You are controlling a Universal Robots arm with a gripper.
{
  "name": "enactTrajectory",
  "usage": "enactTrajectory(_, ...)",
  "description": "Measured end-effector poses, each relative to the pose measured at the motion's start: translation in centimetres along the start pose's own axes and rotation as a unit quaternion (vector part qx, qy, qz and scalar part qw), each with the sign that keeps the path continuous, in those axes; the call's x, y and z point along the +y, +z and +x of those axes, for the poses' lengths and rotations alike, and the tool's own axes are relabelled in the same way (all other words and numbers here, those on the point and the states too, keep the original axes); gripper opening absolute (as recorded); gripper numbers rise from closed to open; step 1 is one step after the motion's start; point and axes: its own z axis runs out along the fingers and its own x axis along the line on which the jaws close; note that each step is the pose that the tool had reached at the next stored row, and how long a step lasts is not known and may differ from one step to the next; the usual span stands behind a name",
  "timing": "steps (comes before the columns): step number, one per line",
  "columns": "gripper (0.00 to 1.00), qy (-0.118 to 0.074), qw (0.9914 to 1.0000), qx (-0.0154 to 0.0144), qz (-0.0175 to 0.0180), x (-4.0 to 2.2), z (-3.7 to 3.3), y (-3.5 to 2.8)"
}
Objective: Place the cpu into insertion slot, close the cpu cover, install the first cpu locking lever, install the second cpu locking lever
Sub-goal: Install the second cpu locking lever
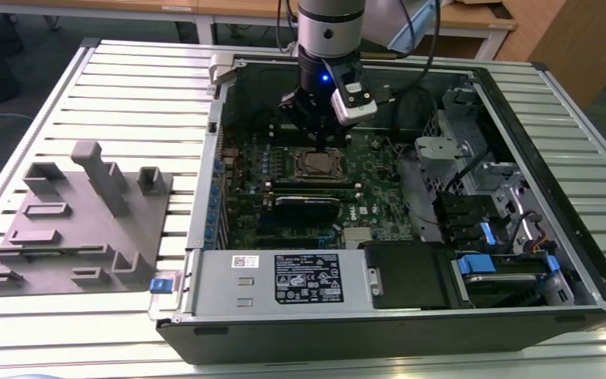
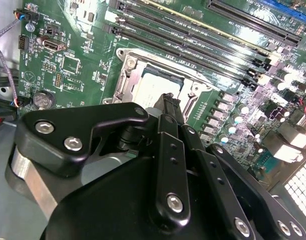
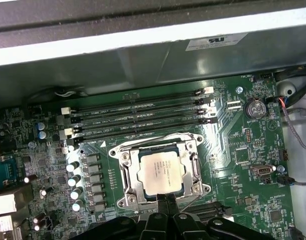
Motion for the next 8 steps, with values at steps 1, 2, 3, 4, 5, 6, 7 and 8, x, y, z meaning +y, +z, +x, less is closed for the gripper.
enactTrajectory(1, 0.11, 0.0, 1.0, 0.0, -0.0001, -0.03, 0.0, 0.01)
enactTrajectory(2, 0.11, 0.0, 1.0, -0.0001, 0.0001, -0.05, 0.0, 0.02)
enactTrajectory(3, 0.11, 0.0, 1.0, -0.0001, 0.0003, -0.09, -0.01, 0.03)
enactTrajectory(4, 0.11, 0.0, 1.0, -0.0002, 0.0005, -0.12, -0.02, 0.03)
enactTrajectory(5, 0.11, 0.0, 1.0, -0.0003, 0.0009, -0.14, -0.02, 0.04)
enactTrajectory(6, 0.11, 0.0, 1.0, -0.0004, 0.0014, -0.16, -0.02, 0.05)
enactTrajectory(7, 0.11, 0.0, 1.0, -0.0004, 0.0017, -0.18, -0.03, 0.06)
enactTrajectory(8, 0.11, 0.0, 1.0, -0.0004, 0.002, -0.23, -0.04, 0.06)
